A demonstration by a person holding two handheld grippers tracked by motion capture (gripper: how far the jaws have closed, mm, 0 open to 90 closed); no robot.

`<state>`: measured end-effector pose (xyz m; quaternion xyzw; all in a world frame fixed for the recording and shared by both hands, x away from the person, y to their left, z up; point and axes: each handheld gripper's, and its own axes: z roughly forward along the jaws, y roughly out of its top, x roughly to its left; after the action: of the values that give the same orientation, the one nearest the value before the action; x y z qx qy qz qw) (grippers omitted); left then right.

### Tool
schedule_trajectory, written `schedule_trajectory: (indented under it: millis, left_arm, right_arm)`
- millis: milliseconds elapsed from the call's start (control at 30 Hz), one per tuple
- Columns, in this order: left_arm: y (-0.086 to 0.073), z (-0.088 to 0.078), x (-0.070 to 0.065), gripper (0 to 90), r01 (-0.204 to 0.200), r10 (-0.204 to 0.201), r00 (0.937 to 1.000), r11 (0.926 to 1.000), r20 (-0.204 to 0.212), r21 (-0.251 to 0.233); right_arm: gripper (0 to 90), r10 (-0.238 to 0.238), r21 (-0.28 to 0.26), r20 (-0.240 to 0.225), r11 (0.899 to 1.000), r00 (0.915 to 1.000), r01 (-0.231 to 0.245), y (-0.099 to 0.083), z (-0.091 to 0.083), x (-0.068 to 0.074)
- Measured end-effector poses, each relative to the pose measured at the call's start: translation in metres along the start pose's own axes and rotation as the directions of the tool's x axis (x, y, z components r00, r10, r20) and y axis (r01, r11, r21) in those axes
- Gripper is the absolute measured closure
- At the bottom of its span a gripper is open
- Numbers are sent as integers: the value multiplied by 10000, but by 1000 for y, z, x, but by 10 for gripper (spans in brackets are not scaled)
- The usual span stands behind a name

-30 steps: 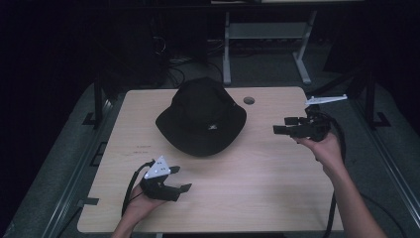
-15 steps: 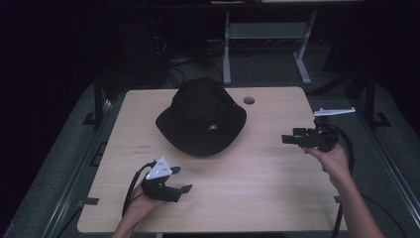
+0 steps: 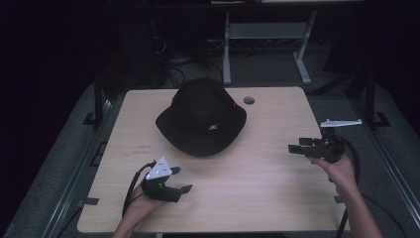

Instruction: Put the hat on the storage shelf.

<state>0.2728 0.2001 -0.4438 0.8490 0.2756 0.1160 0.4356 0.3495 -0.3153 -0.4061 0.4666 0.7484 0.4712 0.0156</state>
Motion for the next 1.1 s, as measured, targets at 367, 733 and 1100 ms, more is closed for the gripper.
schedule_trajectory:
  millis: [367, 733, 1100]
  left_arm:
    - [-1, 0, 1, 236, 69, -69, 10000, 10000, 3, 23]
    - [-1, 0, 0, 234, 125, -124, 9999, 9999, -16, 81]
    - [-2, 1, 1, 233, 136, -135, 9999, 9999, -40, 97]
  right_arm:
    - [191, 21, 41, 53, 10000, 10000, -21, -25, -7, -3]
    - [191, 9, 20, 153, 10000, 9999, -9, -49, -15, -4]
    - [191, -11, -73, 88, 10000, 10000, 12, -70, -21, 0]
